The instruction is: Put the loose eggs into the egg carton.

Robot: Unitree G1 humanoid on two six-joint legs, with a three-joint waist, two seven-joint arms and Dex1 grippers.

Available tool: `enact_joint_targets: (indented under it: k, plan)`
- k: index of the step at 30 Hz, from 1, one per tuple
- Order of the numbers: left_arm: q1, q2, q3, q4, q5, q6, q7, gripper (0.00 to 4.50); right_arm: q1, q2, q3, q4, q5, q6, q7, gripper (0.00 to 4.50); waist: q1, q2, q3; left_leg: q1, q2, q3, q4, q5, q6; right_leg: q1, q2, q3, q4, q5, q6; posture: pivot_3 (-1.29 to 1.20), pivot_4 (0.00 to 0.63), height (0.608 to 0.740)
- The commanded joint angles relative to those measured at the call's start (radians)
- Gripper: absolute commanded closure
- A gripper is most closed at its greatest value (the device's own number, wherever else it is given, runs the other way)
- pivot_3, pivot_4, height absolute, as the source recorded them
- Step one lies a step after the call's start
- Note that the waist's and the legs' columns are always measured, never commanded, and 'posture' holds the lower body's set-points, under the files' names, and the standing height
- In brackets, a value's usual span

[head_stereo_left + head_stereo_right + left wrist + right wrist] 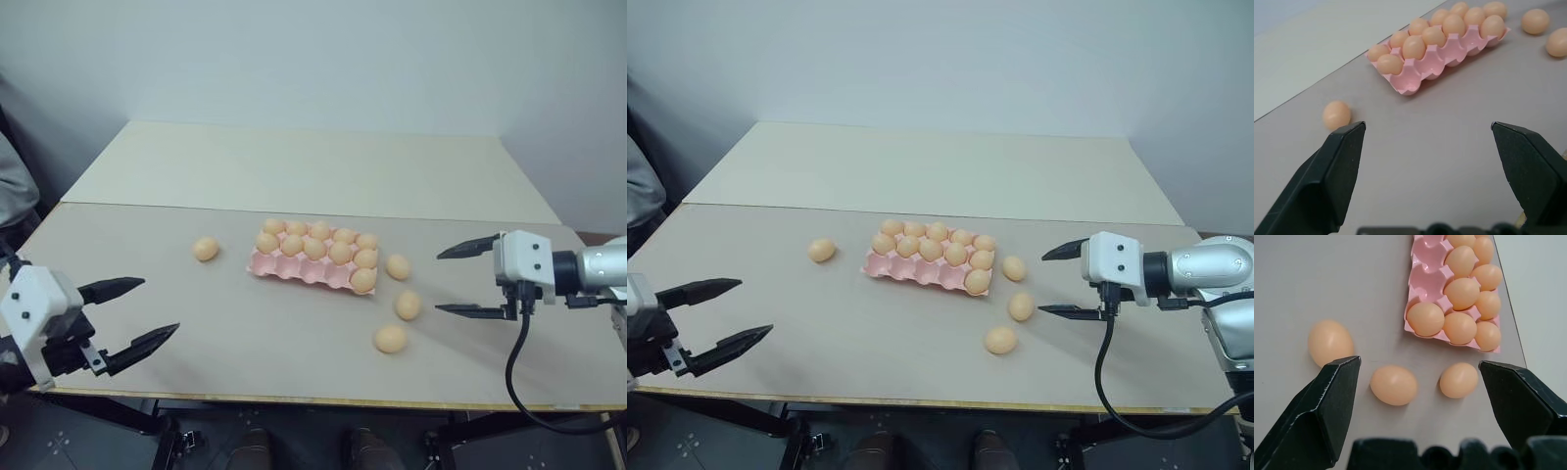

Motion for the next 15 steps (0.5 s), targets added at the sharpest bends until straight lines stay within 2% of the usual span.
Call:
enact_joint_targets:
  k: [1,6,15]
  plan:
    - [-0.030,0.009,0.045,-0.006,-0.047,0.025,0.037,0.02,-0.019,-0.012,-0.025,-0.008,0.007,-0.001,-0.003,0.00,0.000,0.000,0.000,0.000,0.000,0.000,0.000,0.000,0.000,0.000,0.000,0.000,0.000,0.000,0.000,0.00,0.150,0.740]
    - [-0.060,0.005,0.046,-0.010,-0.057,0.023,0.063,0.02,-0.025,-0.012,-0.023,-0.003,0.006,-0.004,0.001,0.00,0.000,0.000,0.000,0.000,0.000,0.000,0.000,0.000,0.000,0.000,0.000,0.000,0.000,0.000,0.000,0.00,0.150,0.740]
    - [-0.030,0.006,0.040,-0.007,-0.033,0.010,0.048,0.02,-0.027,-0.013,-0.021,0.000,0.005,-0.008,0.007,0.00,0.000,0.000,0.000,0.000,0.000,0.000,0.000,0.000,0.000,0.000,0.000,0.000,0.000,0.000,0.000,0.00,0.150,0.740]
